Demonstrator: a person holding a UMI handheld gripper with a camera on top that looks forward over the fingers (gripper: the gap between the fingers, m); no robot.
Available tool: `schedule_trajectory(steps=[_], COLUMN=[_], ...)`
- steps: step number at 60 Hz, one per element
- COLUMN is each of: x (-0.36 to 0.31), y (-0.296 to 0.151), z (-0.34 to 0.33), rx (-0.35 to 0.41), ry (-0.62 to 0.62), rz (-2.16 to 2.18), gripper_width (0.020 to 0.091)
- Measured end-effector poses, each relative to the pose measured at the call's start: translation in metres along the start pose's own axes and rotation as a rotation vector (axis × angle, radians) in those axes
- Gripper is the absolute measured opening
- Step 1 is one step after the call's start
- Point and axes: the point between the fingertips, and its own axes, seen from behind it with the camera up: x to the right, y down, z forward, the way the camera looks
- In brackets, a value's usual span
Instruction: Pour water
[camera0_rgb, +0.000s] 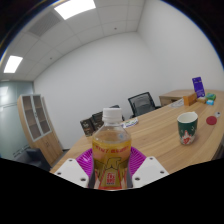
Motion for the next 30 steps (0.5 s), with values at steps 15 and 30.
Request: schedule_trajectory(steps=[15, 30], x=[0.059, 0.117], y=[-0.086, -0.111], z=[0.041, 0.068], rx=[0.048, 0.088], ry=[-0.13, -0.163], rz=[0.921, 1.583], gripper_width=[0.0432, 0.0434])
